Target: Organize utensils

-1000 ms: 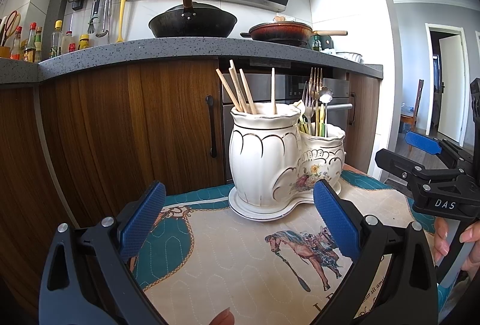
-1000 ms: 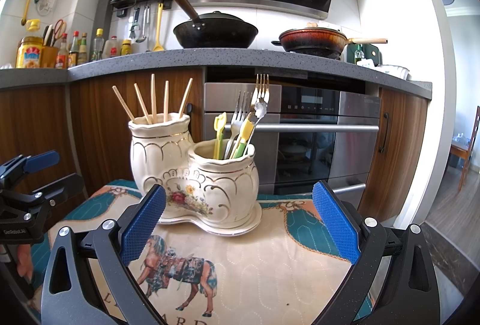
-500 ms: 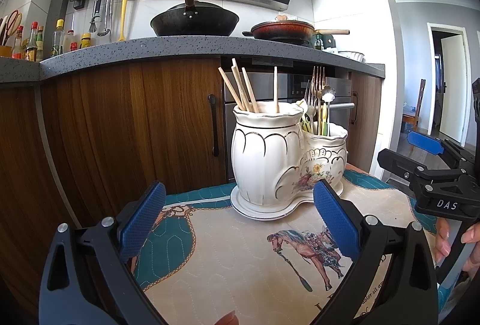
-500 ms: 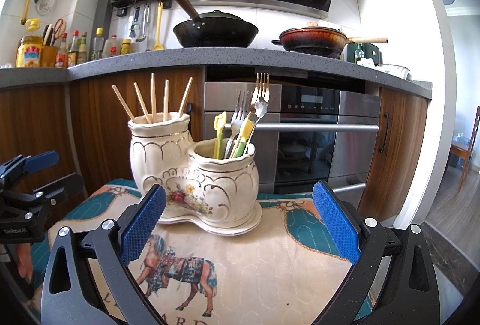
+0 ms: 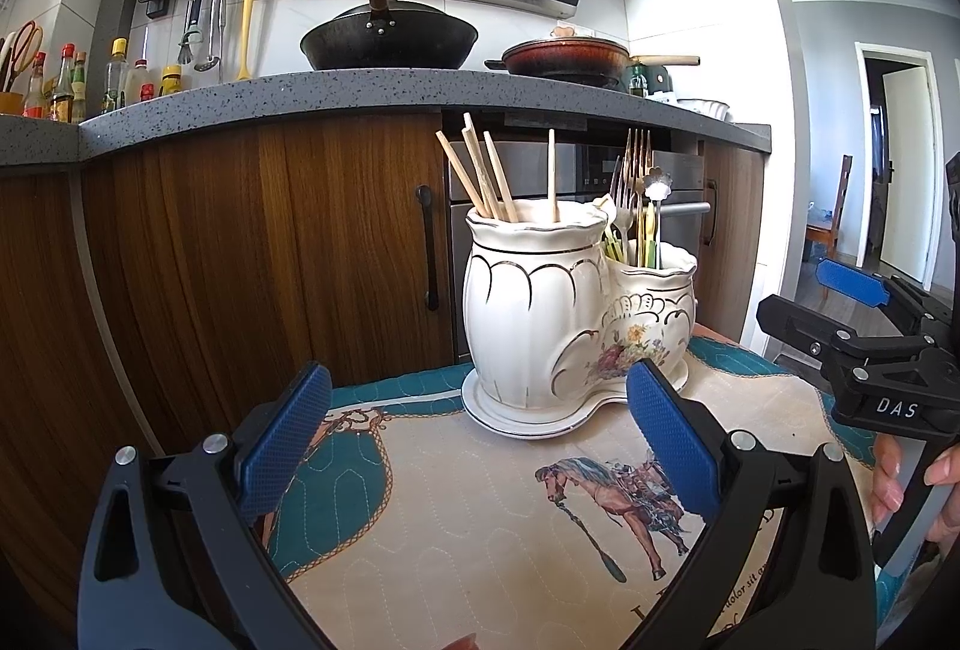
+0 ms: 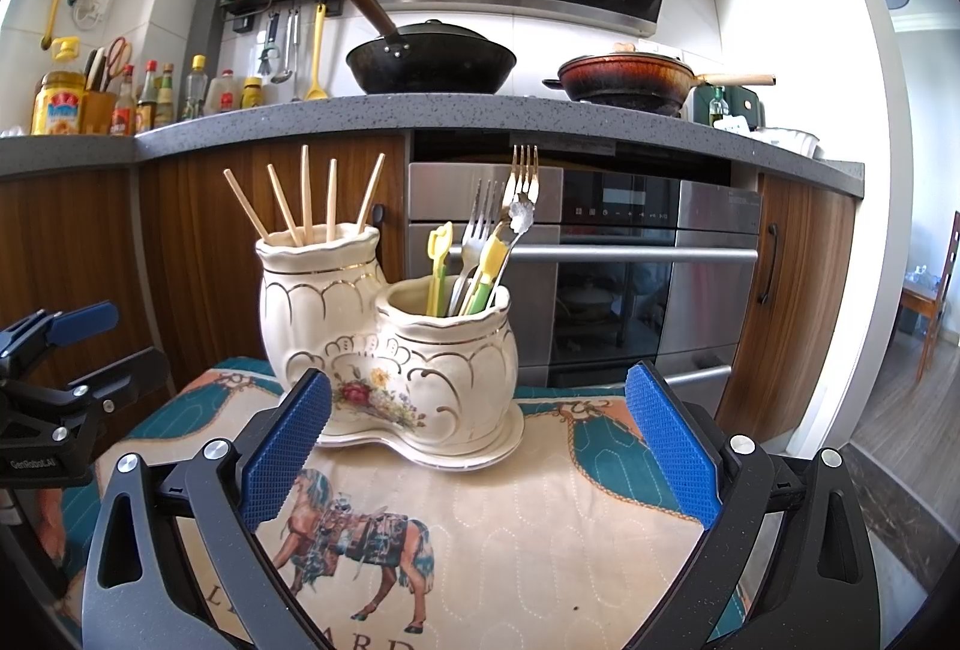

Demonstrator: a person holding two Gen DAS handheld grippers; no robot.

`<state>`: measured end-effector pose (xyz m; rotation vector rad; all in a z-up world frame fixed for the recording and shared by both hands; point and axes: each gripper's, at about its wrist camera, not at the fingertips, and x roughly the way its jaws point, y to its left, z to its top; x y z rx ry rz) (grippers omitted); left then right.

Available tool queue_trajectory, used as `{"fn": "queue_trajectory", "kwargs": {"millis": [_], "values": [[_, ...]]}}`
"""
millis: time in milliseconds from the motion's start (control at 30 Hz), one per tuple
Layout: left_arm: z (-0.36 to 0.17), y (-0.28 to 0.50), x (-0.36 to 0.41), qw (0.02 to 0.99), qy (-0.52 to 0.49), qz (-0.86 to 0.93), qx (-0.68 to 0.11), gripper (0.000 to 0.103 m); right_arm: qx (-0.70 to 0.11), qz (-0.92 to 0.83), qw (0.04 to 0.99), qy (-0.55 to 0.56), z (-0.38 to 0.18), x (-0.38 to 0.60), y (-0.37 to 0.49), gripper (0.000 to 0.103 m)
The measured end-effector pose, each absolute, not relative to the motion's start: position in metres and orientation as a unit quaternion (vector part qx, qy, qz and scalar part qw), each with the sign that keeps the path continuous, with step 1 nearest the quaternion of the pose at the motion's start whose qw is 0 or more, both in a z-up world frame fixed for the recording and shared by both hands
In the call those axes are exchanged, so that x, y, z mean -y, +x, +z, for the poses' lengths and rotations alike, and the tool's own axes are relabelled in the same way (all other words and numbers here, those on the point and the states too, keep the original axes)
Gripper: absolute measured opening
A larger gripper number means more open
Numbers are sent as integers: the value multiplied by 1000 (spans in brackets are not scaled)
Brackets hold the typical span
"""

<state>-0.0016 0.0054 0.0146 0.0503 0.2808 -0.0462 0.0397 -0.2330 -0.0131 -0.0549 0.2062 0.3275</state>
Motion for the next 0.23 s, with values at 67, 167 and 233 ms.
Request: {"fn": "queue_trajectory", "kwargs": {"millis": [67,167,233], "values": [[14,-1,-6,990,24,-23,-140,97,-103,163,981,-27,-13,233,40,98],[14,-1,-5,990,24,-23,-140,97,-103,163,981,-27,-13,233,40,98],[14,-1,-5,990,24,-23,-140,97,-103,163,981,-27,-13,233,40,98]]}}
